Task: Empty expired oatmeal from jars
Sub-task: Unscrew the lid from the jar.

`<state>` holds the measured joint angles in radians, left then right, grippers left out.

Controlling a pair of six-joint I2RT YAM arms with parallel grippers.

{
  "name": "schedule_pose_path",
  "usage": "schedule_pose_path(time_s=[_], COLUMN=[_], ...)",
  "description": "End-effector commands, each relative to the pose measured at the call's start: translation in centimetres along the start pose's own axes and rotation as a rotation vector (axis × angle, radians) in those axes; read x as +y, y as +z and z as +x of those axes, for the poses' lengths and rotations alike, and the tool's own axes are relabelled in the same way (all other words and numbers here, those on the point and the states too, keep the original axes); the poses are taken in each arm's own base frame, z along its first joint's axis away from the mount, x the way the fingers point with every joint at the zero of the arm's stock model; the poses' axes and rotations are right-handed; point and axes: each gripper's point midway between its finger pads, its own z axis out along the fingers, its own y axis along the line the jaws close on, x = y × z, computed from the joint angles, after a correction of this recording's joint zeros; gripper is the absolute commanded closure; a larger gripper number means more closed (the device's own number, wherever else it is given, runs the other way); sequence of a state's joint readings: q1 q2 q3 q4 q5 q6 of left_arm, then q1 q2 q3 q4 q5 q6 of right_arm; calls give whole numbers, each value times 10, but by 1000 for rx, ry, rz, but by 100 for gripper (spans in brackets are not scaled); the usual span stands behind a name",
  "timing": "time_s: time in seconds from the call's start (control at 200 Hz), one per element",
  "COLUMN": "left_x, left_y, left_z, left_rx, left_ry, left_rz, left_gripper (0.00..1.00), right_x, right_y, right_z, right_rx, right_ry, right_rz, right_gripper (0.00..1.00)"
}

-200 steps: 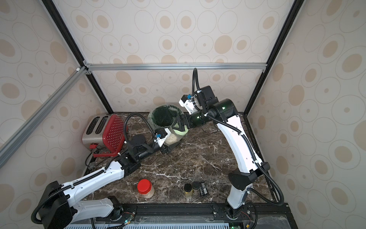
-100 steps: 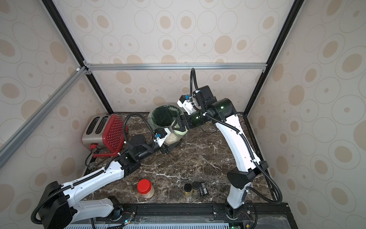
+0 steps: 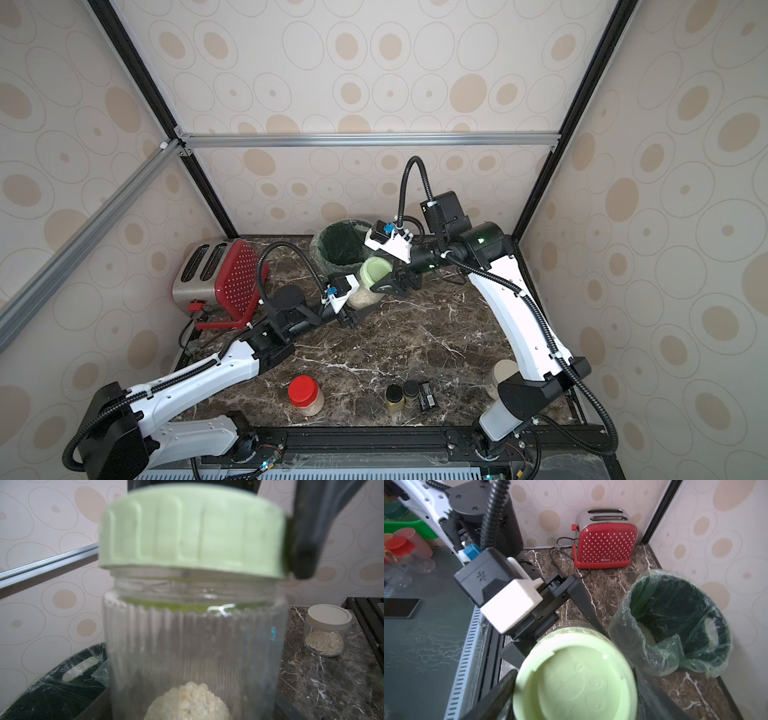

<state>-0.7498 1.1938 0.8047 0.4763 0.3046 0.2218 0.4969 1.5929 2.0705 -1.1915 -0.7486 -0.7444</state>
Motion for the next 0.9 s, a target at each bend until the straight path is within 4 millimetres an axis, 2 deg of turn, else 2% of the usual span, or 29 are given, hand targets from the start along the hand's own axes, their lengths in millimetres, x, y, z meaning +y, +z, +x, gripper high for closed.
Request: schedule_pose_path(time_s=[0.0, 0.24, 0.305, 0.345, 0.426, 0.441, 0.521, 0.596, 0.721, 0.781, 0.896], left_x=[20, 21, 21, 22, 22, 22, 23, 24, 25, 26, 27], left_y=[-5, -7, -7, -8, -9, -9, -10, -10, -8, -8, -6], left_z=[-15, -19, -19, -19, -22, -23, -24, -24, -24, -25, -26], left_rx=[-44, -52, -50, -50, -55, -57, -57, -56, -58, -61, -63], left_ry=[13, 23, 24, 24, 28, 28, 33, 36, 38, 41, 42], left_rz=[-86, -91, -93, -94, -94, -95, -101, -106, -110, -114, -117], left_gripper=[100, 100, 100, 100, 100, 100, 100, 100, 100, 100, 100], right_x=[33, 27, 26, 24, 19, 17, 11, -7, -28, -32, -49], right_y=[-18, -20, -21, -21, -18, -17, -14, -15, -28, -33, -37], right_z=[-22, -19, -18, -19, -22, -22, -26, -31, -46, -52, -39], right_rx=[-93, -59, -55, -55, -65, -67, -79, -87, -143, -158, -142], right_ry=[-140, -144, -147, -146, -110, -99, -40, 40, 196, 285, 532], right_rz=[-125, -115, -107, -103, -95, -89, -63, 39, 196, 240, 352], right_gripper=[59, 57, 53, 46, 4, 0, 0, 1, 0, 1, 1])
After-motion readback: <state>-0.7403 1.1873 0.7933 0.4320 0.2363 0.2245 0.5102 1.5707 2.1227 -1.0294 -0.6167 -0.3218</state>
